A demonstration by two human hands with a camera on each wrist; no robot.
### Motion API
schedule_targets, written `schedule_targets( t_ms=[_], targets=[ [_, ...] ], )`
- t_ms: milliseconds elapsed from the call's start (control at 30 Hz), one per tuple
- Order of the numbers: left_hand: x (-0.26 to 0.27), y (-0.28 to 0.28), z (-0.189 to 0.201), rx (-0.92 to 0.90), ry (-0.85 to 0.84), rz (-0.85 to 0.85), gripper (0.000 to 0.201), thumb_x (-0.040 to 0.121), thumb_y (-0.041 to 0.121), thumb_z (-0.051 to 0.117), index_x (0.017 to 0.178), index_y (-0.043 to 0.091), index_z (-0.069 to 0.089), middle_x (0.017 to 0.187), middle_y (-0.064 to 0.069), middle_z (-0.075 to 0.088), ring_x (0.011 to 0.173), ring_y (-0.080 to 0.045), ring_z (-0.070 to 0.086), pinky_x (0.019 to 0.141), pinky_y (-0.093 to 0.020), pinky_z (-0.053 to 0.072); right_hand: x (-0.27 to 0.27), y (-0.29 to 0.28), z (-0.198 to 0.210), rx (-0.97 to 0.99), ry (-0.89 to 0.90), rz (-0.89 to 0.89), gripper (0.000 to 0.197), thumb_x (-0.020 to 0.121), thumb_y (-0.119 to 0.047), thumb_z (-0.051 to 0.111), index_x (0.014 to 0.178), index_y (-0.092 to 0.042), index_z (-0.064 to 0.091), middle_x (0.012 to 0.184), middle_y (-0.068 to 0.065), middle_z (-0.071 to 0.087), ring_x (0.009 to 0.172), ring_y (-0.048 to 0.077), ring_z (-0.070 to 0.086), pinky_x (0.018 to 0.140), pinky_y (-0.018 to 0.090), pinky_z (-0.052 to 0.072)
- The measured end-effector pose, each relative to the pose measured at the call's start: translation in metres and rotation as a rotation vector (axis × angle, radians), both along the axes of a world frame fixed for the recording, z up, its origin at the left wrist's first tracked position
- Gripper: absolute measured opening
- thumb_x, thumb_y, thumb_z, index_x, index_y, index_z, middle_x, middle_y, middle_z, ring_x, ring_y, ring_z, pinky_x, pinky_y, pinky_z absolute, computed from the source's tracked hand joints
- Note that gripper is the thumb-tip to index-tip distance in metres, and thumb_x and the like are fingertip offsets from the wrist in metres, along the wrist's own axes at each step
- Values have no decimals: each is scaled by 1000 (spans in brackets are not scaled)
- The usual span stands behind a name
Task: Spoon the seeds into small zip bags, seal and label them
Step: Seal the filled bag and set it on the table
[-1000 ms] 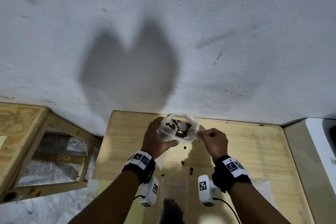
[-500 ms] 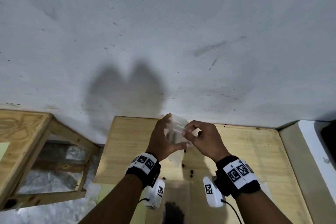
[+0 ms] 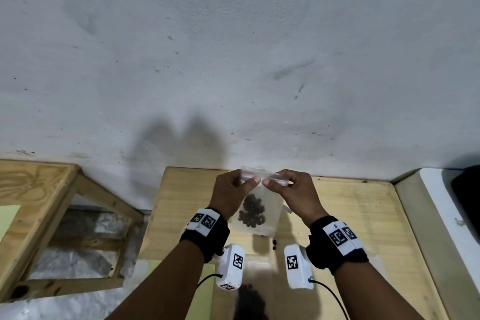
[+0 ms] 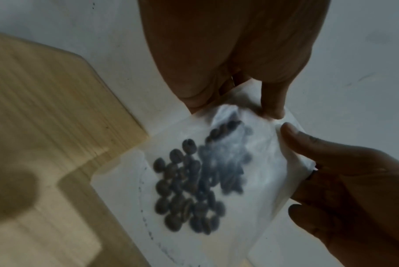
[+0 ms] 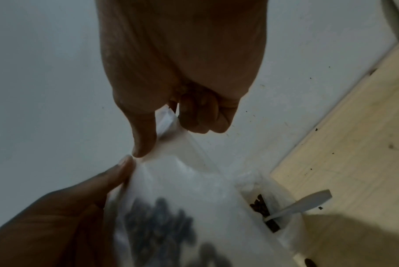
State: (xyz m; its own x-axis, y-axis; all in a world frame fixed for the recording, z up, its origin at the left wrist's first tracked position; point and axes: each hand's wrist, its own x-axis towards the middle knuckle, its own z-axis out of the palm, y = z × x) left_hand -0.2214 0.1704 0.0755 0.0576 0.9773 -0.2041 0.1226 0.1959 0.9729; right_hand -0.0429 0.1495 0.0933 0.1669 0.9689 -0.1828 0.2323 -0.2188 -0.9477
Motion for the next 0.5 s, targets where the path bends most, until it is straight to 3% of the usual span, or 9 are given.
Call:
schedule_targets(
  t_ms=[100,167,267,333,400,500],
  targets=[
    [0,-2,3,-24,-36,-26,10,82,25,78,85,15,79,75,-14,72,70,-15,60,74,-37,54,2,2,4,-42,25,7,23,72,-28,89,75,-11,74,76,-2,72,73,12,65,73,28,48],
    [0,-3,5,-7,-60,-42,8,84,21,76,88,14,79,87,-14,76,76,-17,65,78,-38,55,1,3,7,-55,39,26,19,74,-21,87,73,-8,73,73,-1,70,68,11,63,71,27,46],
    [0,-3,7,-12,-70,-28,22,84,27,76,87,6,76,84,-16,75,75,-20,65,76,-38,55,-1,2,15,-42,62,8,19,75,-19,87,69,-9,72,71,-2,68,66,9,62,68,23,45],
    [-2,-3,6,-58,-132,12,39,85,32,74,86,-6,69,79,-19,69,73,-20,61,75,-38,53,2,0,17,-39,141,-40,27,76,-16,86,62,-8,64,66,0,61,55,7,55,57,17,42],
    [-5,-3,7,-77,-175,40,37,88,27,72,86,-10,67,78,-15,66,74,-20,60,75,-37,52,10,-2,18,-75,227,-64,29,78,-15,85,67,-1,61,59,0,46,45,9,36,44,16,32],
    [-6,-5,6,-69,-166,31,30,89,22,71,84,-7,70,77,-12,65,73,-18,58,75,-34,49,16,-5,17,-123,227,-47,27,81,-17,82,76,2,63,56,-3,39,45,10,28,40,16,27]
  ],
)
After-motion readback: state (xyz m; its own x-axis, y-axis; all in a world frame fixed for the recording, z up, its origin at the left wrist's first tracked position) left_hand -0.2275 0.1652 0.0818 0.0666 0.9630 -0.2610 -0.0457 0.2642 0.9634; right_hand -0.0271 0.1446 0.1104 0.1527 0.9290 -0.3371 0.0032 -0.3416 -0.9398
